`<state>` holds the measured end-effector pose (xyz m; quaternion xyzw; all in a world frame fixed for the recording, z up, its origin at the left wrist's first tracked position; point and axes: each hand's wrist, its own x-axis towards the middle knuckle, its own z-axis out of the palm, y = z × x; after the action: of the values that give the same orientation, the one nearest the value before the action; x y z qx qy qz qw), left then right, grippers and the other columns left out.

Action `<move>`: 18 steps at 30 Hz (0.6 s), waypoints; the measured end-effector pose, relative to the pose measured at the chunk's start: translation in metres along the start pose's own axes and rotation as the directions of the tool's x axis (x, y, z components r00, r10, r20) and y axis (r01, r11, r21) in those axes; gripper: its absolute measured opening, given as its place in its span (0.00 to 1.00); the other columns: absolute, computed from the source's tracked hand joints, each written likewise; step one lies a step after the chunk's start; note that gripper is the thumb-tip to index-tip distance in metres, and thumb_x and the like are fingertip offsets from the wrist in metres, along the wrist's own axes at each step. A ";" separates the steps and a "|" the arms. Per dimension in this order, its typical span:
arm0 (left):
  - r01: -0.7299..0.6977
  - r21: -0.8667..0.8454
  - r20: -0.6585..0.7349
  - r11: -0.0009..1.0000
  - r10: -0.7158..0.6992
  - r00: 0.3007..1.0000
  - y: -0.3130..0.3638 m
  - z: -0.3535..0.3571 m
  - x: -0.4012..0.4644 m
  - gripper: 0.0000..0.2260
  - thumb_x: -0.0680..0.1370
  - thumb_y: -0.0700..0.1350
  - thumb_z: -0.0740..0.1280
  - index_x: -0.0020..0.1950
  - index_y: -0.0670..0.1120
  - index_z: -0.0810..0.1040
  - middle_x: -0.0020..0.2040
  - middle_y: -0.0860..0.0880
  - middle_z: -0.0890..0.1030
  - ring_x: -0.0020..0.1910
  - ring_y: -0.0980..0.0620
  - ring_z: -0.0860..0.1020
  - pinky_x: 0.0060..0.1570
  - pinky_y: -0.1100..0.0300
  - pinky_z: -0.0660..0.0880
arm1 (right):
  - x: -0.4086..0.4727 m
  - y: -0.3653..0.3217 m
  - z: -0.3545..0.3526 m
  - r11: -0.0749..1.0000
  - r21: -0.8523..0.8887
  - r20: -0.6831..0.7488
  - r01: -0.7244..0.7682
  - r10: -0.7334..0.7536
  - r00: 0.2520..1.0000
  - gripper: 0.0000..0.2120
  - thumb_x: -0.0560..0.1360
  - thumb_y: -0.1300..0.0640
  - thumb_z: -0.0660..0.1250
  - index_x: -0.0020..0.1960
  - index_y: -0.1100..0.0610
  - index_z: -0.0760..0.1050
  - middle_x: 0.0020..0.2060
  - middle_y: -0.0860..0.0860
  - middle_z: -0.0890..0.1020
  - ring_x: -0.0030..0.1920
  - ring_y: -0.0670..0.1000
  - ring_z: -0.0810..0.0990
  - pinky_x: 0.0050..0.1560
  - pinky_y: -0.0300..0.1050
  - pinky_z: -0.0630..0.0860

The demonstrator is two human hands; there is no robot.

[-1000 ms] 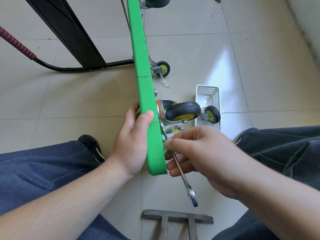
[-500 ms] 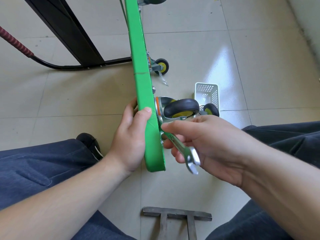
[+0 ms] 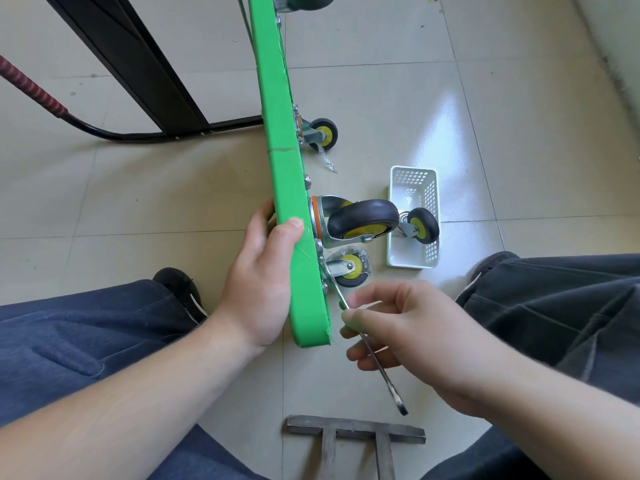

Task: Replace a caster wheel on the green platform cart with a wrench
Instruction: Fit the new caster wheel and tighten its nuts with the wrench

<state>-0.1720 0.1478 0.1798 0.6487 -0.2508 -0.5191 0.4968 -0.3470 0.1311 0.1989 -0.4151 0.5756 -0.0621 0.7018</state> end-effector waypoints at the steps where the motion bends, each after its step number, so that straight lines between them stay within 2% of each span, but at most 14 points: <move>1: -0.001 0.003 -0.001 1.000 0.001 1.000 0.000 0.000 0.000 0.20 0.76 0.55 0.63 0.66 0.52 0.77 0.58 0.36 0.82 0.57 0.33 0.80 0.60 0.33 0.75 | 0.002 0.002 0.002 1.000 -0.002 -0.011 0.008 -0.008 1.000 0.02 0.79 0.61 0.71 0.51 0.59 0.81 0.44 0.61 0.86 0.37 0.54 0.86 0.46 0.54 0.85; 4: -0.004 0.004 -0.005 1.000 0.004 1.000 -0.002 0.000 0.000 0.20 0.76 0.55 0.64 0.66 0.51 0.77 0.55 0.38 0.83 0.52 0.38 0.81 0.59 0.36 0.77 | 0.006 0.005 0.007 1.000 0.014 -0.039 0.026 -0.025 0.999 0.04 0.79 0.60 0.72 0.52 0.58 0.80 0.46 0.61 0.86 0.39 0.54 0.87 0.48 0.55 0.84; 6: 0.000 0.003 -0.001 1.000 0.000 1.000 -0.001 -0.001 0.000 0.20 0.75 0.55 0.65 0.66 0.50 0.77 0.56 0.36 0.82 0.50 0.42 0.80 0.59 0.35 0.77 | 0.010 0.006 0.009 0.999 0.022 -0.045 0.039 -0.038 0.998 0.04 0.78 0.60 0.72 0.53 0.58 0.80 0.47 0.61 0.86 0.40 0.54 0.88 0.50 0.57 0.84; 9: 0.001 0.004 -0.002 1.000 -0.001 1.000 0.000 0.000 0.000 0.20 0.76 0.55 0.64 0.66 0.50 0.77 0.58 0.35 0.81 0.52 0.39 0.81 0.61 0.32 0.74 | 0.013 0.006 0.011 0.998 0.037 -0.035 0.057 -0.055 0.998 0.04 0.79 0.60 0.72 0.53 0.58 0.80 0.46 0.60 0.87 0.42 0.54 0.88 0.53 0.59 0.83; 12: -0.002 0.012 -0.004 1.000 0.002 1.000 -0.001 -0.001 0.000 0.21 0.76 0.55 0.64 0.67 0.50 0.77 0.59 0.36 0.81 0.59 0.32 0.79 0.63 0.32 0.73 | 0.015 0.007 0.012 0.996 0.054 -0.021 0.067 -0.066 0.998 0.04 0.79 0.61 0.71 0.53 0.58 0.80 0.46 0.61 0.87 0.41 0.53 0.86 0.53 0.58 0.82; 18: 0.005 0.029 -0.012 1.000 -0.004 1.000 -0.003 -0.003 0.001 0.21 0.76 0.55 0.64 0.67 0.49 0.76 0.59 0.37 0.82 0.60 0.32 0.78 0.65 0.31 0.73 | 0.018 0.013 0.012 0.993 0.007 -0.022 0.115 -0.115 0.993 0.05 0.79 0.57 0.72 0.53 0.56 0.81 0.45 0.57 0.88 0.42 0.51 0.86 0.55 0.55 0.82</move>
<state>-0.1697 0.1490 0.1760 0.6593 -0.2539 -0.5127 0.4878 -0.3358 0.1353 0.1769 -0.4440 0.5580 -0.1094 0.6925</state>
